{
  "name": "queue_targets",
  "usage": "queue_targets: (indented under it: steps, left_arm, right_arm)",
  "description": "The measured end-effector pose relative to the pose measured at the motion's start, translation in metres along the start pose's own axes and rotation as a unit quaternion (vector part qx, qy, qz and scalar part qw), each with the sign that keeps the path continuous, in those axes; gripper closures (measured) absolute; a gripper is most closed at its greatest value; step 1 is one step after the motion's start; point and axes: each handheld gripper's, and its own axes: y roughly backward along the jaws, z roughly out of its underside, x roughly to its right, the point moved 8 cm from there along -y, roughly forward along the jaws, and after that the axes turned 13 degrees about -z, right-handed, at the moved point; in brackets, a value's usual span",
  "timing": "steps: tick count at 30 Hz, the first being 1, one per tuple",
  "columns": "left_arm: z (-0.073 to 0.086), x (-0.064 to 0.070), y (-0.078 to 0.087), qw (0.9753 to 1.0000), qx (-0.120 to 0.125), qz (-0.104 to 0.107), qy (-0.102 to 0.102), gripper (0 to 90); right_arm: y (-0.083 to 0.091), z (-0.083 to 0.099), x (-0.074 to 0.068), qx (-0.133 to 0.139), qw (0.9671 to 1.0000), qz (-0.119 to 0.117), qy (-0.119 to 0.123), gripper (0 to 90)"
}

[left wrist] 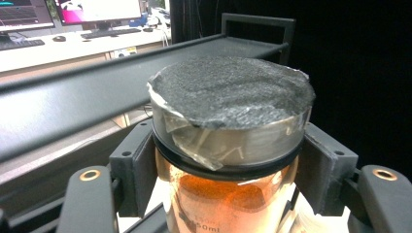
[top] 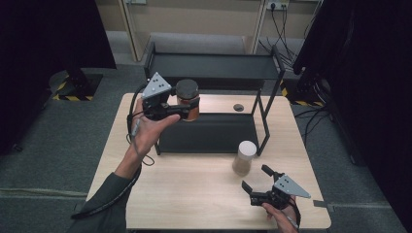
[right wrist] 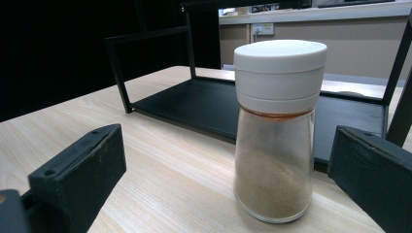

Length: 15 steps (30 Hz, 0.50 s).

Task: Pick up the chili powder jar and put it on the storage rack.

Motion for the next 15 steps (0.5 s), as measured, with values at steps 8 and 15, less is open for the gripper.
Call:
queue_targets:
  steps: [8,15]
  left_arm:
    - [-0.025,-0.006,0.002,1.0,-0.003,-0.003,-0.003,32.0]
    - [-0.044,-0.01,0.0,0.9999,-0.005,-0.009,-0.002,32.0]
  right_arm:
    - [0.0,0.0,0.001,0.0,1.0,-0.002,-0.002,0.6]
    - [0.0,0.001,0.001,0.001,1.0,-0.004,-0.003,0.6]
